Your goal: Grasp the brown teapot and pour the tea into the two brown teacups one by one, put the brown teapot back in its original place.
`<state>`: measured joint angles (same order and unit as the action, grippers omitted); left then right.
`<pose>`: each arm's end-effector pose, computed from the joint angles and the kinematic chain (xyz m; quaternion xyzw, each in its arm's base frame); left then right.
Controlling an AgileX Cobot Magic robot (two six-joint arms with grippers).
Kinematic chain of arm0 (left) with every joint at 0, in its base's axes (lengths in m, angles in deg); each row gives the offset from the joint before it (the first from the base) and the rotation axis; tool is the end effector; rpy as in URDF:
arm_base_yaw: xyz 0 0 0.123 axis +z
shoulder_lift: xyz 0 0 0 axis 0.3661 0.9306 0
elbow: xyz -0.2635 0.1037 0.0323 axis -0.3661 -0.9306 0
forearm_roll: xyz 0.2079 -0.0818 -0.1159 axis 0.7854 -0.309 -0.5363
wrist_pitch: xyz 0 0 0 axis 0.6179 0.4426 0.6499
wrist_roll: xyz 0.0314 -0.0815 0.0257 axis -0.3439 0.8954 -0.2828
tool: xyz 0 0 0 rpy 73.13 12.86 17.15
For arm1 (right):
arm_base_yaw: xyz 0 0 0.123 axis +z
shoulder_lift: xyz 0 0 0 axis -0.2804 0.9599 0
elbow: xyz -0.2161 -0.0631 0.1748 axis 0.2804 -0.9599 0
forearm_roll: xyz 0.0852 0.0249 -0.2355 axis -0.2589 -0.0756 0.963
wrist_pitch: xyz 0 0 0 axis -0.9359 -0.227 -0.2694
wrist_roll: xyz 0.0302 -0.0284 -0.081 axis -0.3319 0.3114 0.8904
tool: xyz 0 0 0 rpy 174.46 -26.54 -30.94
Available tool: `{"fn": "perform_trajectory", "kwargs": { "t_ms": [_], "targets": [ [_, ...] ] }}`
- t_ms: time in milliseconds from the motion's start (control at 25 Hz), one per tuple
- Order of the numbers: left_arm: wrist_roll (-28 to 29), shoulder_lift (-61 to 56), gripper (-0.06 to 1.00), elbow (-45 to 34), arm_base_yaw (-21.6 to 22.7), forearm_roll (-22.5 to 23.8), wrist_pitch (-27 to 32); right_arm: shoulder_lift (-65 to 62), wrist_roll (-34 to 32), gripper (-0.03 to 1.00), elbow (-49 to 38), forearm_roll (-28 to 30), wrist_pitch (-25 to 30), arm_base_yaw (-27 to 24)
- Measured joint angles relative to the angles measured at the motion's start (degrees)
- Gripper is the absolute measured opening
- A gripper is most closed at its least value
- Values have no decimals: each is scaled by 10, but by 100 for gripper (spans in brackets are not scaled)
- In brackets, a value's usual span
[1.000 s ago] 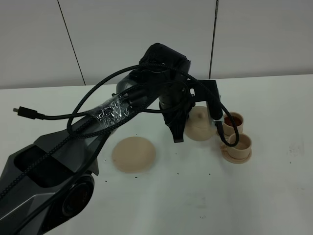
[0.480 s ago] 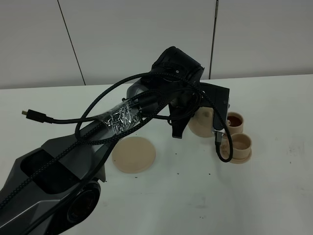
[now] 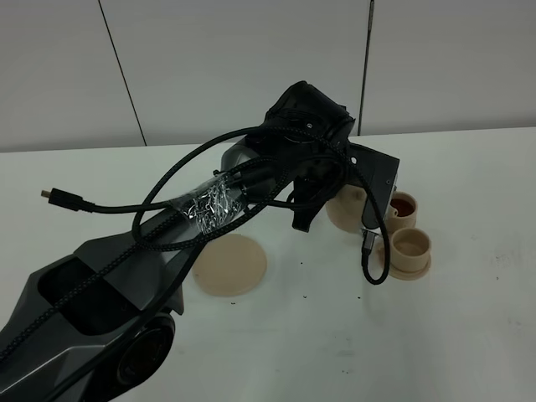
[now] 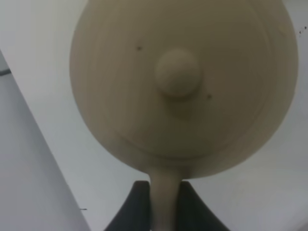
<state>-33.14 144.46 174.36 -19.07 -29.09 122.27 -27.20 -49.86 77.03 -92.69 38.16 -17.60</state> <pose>0.4349 -0.3361 0.2000 0.7972 0.5107 0.2323 0.2230 0.0040 0.0072 0.2723 0.0295 0.8706 0.0513 0.4885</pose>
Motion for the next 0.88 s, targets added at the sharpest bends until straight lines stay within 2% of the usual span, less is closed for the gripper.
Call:
{"fn": "perform_trajectory", "kwargs": {
  "t_ms": [280,680,880],
  "targets": [
    [-37,0,17,0,-25,44,-16,0,0,24,0,0,0,0],
    [-88,0,17,0,-29,76,-19,0,0,24,0,0,0,0],
    [-94,0,17,0,-37,92,-25,0,0,24,0,0,0,0]
  ]
}}
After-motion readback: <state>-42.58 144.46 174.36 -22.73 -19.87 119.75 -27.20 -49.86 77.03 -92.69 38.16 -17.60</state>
